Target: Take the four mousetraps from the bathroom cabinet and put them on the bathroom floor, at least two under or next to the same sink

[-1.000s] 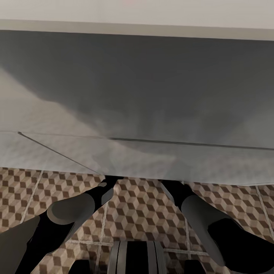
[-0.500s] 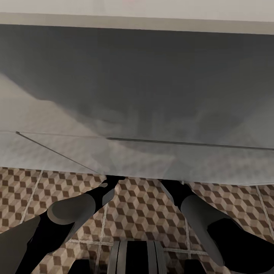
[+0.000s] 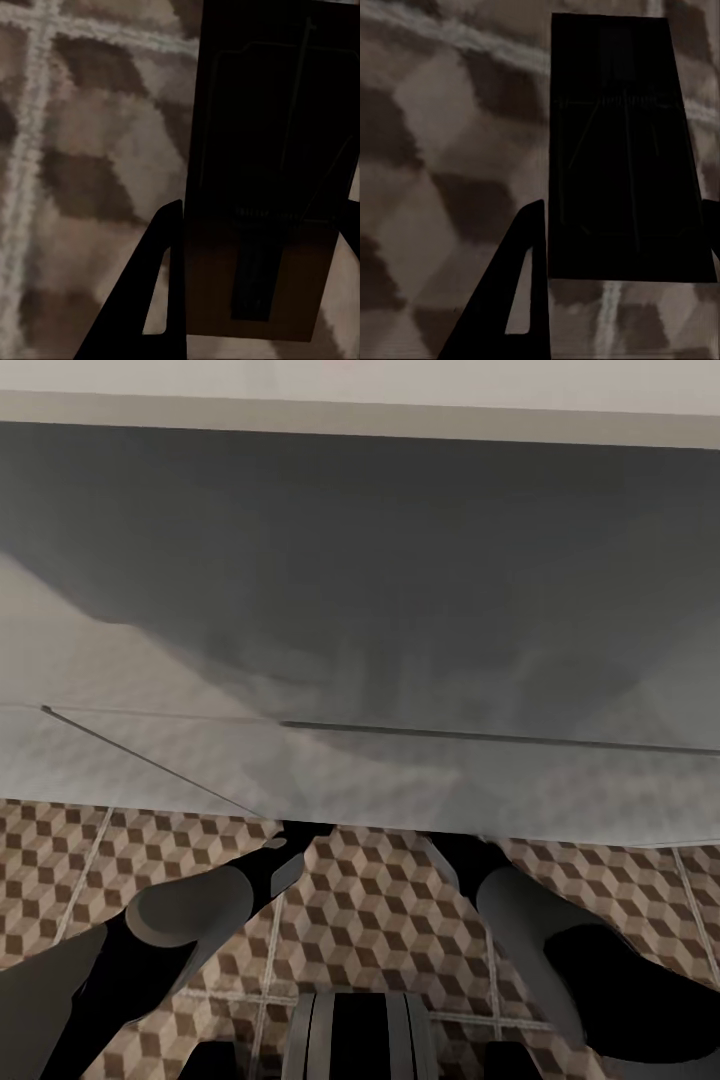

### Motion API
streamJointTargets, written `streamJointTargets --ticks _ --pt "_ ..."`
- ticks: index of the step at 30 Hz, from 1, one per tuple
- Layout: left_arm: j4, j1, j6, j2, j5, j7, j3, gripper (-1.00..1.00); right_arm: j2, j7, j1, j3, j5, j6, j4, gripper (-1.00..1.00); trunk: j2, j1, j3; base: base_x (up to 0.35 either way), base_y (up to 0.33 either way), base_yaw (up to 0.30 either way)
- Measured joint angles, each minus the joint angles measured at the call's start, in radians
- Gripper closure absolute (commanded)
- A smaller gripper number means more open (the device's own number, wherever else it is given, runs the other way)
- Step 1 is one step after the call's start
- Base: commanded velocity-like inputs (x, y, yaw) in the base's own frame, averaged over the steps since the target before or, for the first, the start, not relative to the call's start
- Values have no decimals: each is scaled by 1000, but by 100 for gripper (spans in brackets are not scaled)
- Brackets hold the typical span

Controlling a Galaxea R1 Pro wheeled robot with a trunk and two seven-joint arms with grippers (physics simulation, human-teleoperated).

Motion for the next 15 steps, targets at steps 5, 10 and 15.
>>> streamJointTargets --ticks 5,10,15 --pt "1 -7 15 -1 2 15 0 100 -2 -2 -29 -38 0 0 80 100 0 0 0 0 0 0" --pt "1 -15 21 -1 3 35 0 100 -1 -2 -37 -44 1 0 102 100 0 0 0 0 0 0" --pt "-1 -33 39 -1 3 39 1 100 -1 -2 -39 -43 2 0 107 100 0 0 0 0 0 0"
